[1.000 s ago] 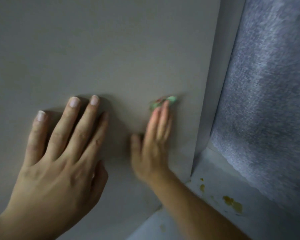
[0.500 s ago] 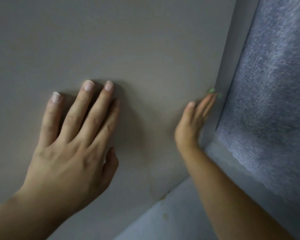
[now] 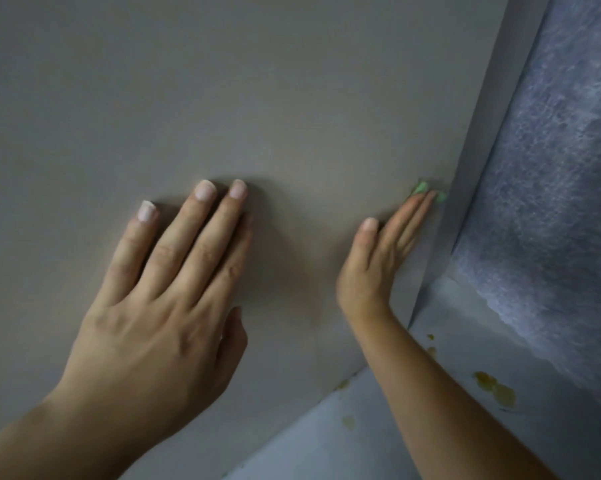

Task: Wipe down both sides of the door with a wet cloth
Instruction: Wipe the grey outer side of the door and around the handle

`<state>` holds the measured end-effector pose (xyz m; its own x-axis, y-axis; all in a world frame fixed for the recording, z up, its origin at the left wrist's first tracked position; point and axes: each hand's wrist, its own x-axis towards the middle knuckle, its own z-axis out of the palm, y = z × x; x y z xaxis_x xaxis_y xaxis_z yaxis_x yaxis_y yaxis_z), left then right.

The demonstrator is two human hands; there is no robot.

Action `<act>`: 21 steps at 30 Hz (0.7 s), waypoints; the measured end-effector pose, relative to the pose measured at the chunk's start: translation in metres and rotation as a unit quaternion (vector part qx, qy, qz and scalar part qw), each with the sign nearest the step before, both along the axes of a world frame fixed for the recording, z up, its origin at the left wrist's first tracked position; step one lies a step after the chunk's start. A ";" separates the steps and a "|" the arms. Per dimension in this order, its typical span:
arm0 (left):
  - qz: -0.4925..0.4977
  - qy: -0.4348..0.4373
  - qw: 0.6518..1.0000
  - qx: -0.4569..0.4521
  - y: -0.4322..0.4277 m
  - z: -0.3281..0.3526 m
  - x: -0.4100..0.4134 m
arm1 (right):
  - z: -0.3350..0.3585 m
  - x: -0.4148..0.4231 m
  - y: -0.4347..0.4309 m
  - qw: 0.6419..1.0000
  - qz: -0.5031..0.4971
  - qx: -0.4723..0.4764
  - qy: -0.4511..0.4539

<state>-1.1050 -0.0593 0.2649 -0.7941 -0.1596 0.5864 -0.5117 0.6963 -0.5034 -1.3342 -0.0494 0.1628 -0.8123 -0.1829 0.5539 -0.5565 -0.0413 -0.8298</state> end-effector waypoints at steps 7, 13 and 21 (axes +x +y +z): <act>0.030 0.025 0.999 -0.013 0.000 -0.003 0.050 | 0.017 0.083 0.012 0.917 0.111 0.072 0.377; 0.068 0.070 0.995 0.002 0.010 0.005 0.087 | 0.121 0.072 -0.010 0.957 0.018 -0.016 0.290; 0.087 0.091 0.992 0.023 0.014 0.018 0.117 | 0.080 0.122 0.010 0.861 0.102 0.097 0.489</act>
